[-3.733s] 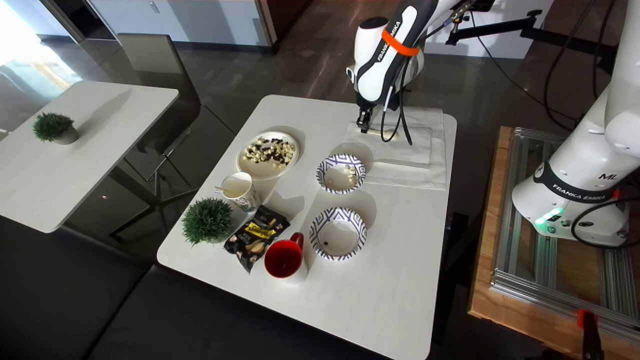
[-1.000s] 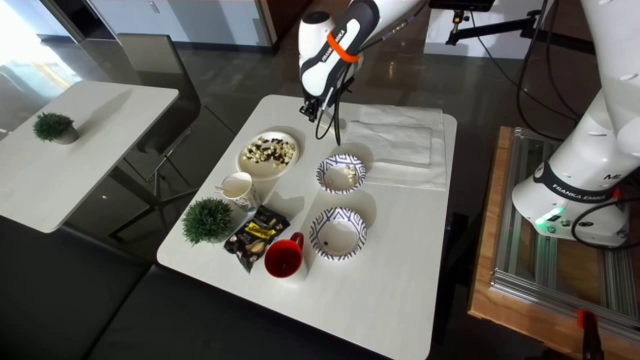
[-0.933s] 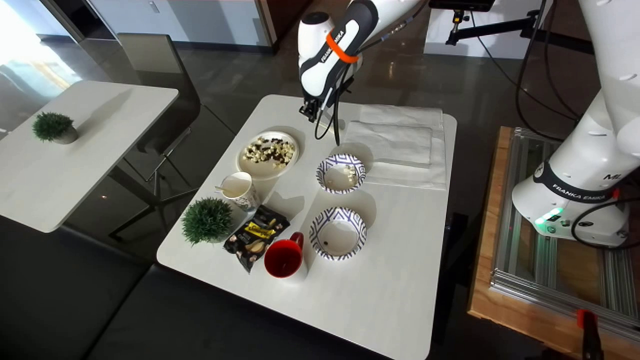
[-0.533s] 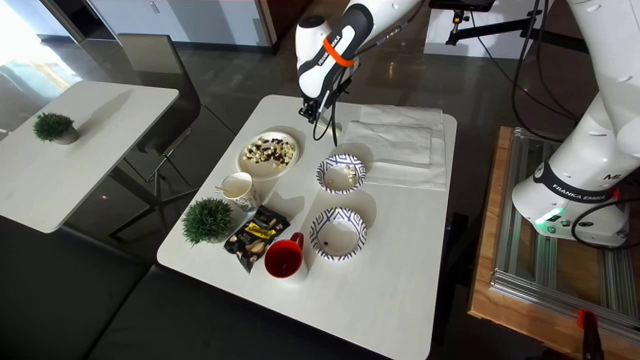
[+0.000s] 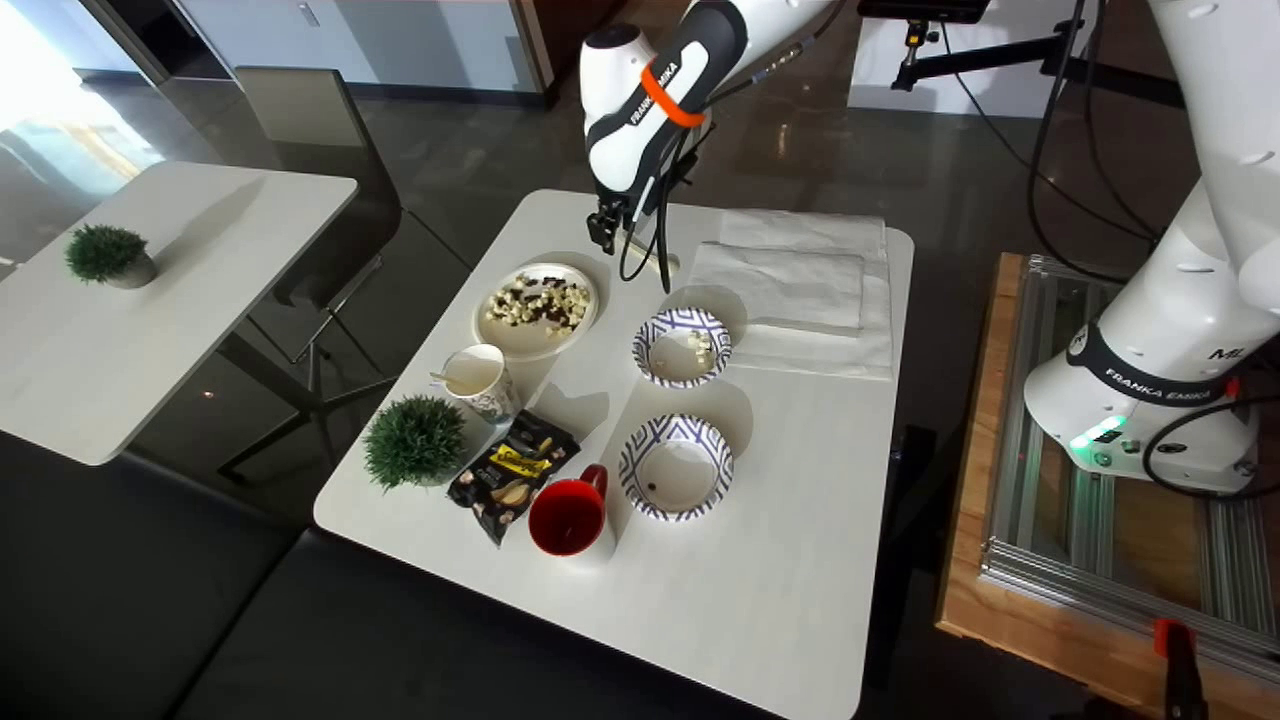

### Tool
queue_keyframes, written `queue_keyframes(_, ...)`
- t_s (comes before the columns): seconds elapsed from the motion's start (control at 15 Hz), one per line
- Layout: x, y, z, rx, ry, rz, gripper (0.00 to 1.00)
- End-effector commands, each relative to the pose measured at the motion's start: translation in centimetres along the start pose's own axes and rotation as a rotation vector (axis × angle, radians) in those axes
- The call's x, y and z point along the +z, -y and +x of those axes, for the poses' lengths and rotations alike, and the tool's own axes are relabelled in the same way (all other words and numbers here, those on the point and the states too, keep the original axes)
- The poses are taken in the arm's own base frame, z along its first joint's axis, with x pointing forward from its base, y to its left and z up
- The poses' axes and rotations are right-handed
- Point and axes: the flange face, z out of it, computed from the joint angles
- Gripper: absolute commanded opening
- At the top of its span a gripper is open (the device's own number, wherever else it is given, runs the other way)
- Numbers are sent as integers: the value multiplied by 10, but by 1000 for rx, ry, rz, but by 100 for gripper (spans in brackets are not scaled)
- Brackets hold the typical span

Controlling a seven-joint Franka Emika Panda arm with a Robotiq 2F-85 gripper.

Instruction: Take the plastic spoon off of the paper towel

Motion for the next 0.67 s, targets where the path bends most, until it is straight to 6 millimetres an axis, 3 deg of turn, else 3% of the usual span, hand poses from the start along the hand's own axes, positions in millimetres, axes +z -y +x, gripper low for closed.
queue_keyframes(0.0, -44, 16, -19, 33, -3, -5, 98)
queue_keyframes(0.2, -81, 24, -37, 69, -23, -17, 100)
queue_keyframes(0.6, -147, 20, -77, 47, -34, -70, 100)
